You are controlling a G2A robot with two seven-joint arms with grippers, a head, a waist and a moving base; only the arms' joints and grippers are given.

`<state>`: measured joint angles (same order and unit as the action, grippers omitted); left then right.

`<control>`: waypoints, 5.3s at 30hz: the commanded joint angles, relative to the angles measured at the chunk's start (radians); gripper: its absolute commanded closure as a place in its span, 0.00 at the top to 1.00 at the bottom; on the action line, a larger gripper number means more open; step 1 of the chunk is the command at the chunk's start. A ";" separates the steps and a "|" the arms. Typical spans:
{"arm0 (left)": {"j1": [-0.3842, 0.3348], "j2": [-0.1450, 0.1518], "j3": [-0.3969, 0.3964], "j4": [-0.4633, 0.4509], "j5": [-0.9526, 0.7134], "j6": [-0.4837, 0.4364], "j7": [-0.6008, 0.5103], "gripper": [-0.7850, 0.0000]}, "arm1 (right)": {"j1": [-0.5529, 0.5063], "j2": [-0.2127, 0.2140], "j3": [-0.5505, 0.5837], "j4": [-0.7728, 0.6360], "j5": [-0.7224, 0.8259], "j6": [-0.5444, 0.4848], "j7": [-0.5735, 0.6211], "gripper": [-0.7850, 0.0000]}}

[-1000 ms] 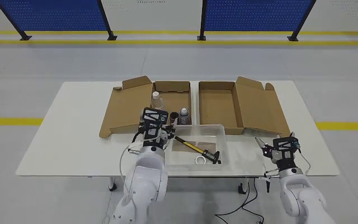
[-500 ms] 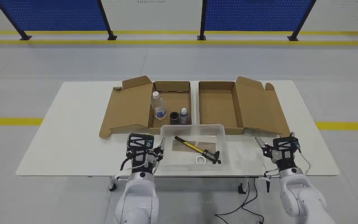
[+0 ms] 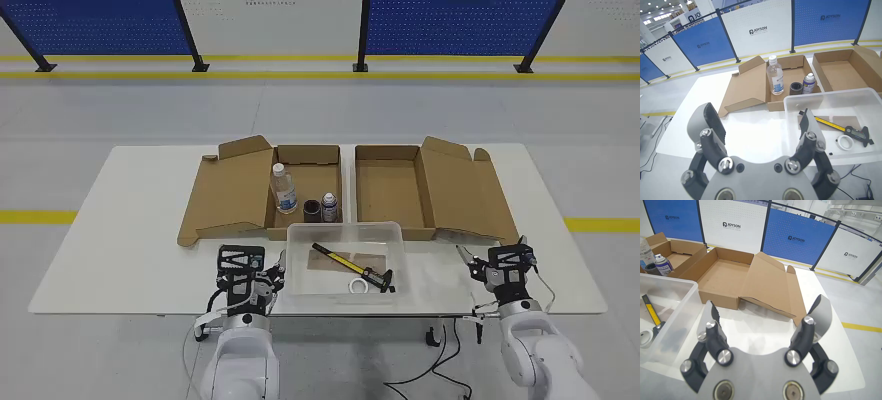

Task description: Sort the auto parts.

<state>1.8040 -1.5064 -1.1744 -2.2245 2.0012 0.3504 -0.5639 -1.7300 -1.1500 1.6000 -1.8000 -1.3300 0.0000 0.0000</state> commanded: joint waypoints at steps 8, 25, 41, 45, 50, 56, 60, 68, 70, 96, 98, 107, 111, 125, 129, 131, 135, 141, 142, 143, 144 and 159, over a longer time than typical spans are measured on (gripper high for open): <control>0.000 0.000 0.000 0.000 0.000 0.000 0.000 1.00 | 0.045 0.000 -0.043 -0.050 -0.095 -0.033 0.024 1.00; 0.000 0.000 0.000 0.000 0.000 0.000 0.000 1.00 | 0.401 -0.017 -0.304 -0.089 -0.056 -0.357 0.435 1.00; 0.000 0.000 0.000 0.000 0.000 0.000 0.000 1.00 | 0.716 -0.034 -0.447 0.078 0.168 -0.591 0.961 1.00; 0.000 0.000 0.000 0.000 0.000 0.000 0.000 1.00 | 0.736 -0.035 -0.462 0.123 0.218 -0.577 1.013 1.00; 0.000 0.000 0.000 0.000 0.000 0.000 0.000 1.00 | 0.758 -0.038 -0.506 0.183 0.233 -0.591 1.035 1.00; 0.000 0.000 0.000 0.000 0.000 0.000 0.000 1.00 | 0.790 -0.043 -0.549 0.245 0.273 -0.629 1.034 1.00; 0.000 0.000 0.000 0.000 0.000 0.000 0.000 1.00 | 0.800 -0.043 -0.557 0.255 0.278 -0.656 1.031 1.00; 0.000 0.000 0.000 0.000 0.000 0.000 0.000 1.00 | 0.800 -0.043 -0.557 0.255 0.278 -0.656 1.031 1.00; 0.000 0.000 0.000 0.000 0.000 0.000 0.000 1.00 | 0.800 -0.043 -0.557 0.255 0.278 -0.656 1.031 1.00; 0.000 0.000 0.000 0.000 0.000 0.000 0.000 1.00 | 0.870 -0.067 -0.699 0.304 0.361 -0.496 1.227 1.00; 0.000 0.000 0.000 0.000 0.000 0.000 0.000 1.00 | 0.874 -0.068 -0.711 0.315 0.349 -0.479 1.244 0.92; 0.000 0.000 0.000 0.000 0.000 0.000 0.000 1.00 | 0.888 -0.080 -0.759 0.398 0.350 -0.452 1.224 0.64; 0.000 0.000 0.000 0.000 0.000 0.000 0.000 1.00 | 0.904 -0.089 -0.788 0.449 0.356 -0.449 1.212 0.62; 0.000 0.000 0.000 0.000 0.000 0.000 0.000 1.00 | 0.968 -0.127 -0.870 0.602 0.366 -0.425 1.183 0.46; 0.000 0.000 0.000 0.000 0.000 0.000 0.000 1.00 | 0.981 -0.134 -0.885 0.627 0.371 -0.435 1.185 0.46; 0.000 0.000 0.000 0.000 0.000 0.000 0.000 1.00 | 0.985 -0.138 -0.892 0.636 0.375 -0.437 1.183 0.47; 0.000 0.000 0.000 0.000 0.000 0.000 0.000 1.00 | 0.993 -0.144 -0.904 0.646 0.378 -0.440 1.182 0.48; 0.000 0.000 0.000 0.000 0.000 0.000 0.000 1.00 | 0.999 -0.150 -0.915 0.664 0.384 -0.442 1.191 0.47; 0.000 0.000 0.000 0.000 0.000 0.000 0.000 1.00 | 1.001 -0.152 -0.918 0.667 0.384 -0.443 1.193 0.47; 0.000 0.000 0.000 0.000 0.000 0.000 0.000 1.00 | 1.003 -0.153 -0.921 0.671 0.384 -0.444 1.196 0.46; 0.000 0.000 0.000 0.000 0.000 0.000 0.000 1.00 | 1.004 -0.154 -0.923 0.674 0.385 -0.446 1.198 0.46; 0.000 0.000 0.000 0.000 0.000 0.000 0.000 1.00 | 1.047 -0.185 -0.983 0.742 0.374 -0.469 1.223 0.43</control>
<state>1.8040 -1.5064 -1.1744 -2.2245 2.0012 0.3505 -0.5639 -0.6859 -1.3330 0.6203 -1.0624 -0.9553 -0.4700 1.2236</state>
